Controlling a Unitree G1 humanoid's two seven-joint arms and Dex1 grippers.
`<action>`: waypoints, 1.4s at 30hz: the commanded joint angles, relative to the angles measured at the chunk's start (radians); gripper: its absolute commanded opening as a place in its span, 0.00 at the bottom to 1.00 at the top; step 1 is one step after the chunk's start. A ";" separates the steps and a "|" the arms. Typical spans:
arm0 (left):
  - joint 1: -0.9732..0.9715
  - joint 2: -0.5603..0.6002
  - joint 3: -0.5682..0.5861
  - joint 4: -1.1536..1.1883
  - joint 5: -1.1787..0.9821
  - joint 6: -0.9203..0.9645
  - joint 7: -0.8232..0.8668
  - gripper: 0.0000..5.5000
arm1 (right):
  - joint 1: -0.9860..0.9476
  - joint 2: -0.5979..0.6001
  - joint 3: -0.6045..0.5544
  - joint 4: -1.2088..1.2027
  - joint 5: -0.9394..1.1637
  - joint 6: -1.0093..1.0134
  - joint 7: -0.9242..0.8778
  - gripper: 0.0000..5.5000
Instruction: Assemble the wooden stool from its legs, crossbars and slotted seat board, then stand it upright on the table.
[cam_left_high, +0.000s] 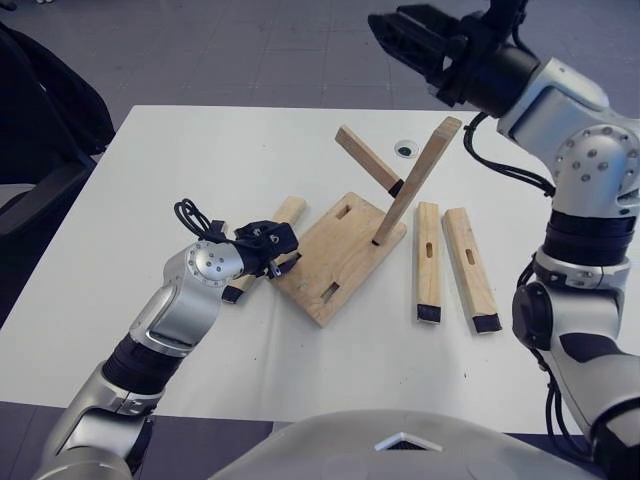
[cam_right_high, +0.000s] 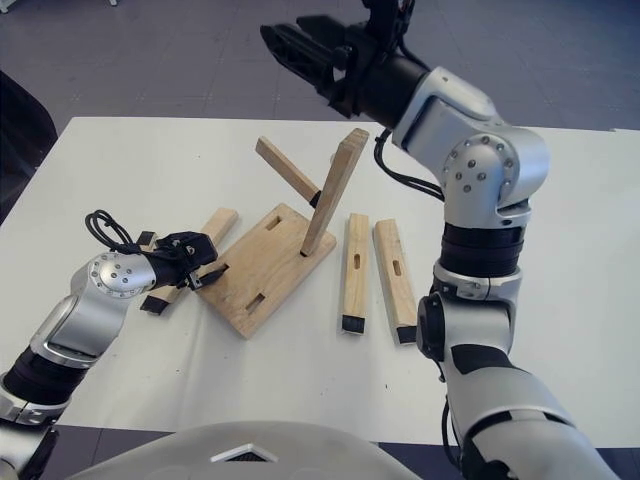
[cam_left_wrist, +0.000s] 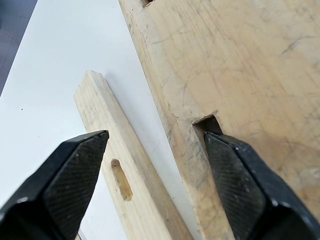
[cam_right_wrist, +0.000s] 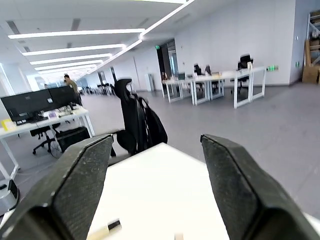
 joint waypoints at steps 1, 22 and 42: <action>0.043 -0.013 -0.047 0.029 0.003 0.015 -0.012 0.65 | -0.213 0.007 -0.143 -0.034 0.095 -0.128 -0.025 0.59; 0.063 -0.035 -0.045 0.041 0.005 0.014 -0.012 0.65 | 0.036 -0.015 -0.044 -0.089 0.162 -0.012 -0.095 0.59; 0.098 -0.047 -0.031 0.039 -0.004 0.024 -0.005 0.65 | 0.429 -0.088 0.232 0.017 -0.018 -0.089 -0.009 0.59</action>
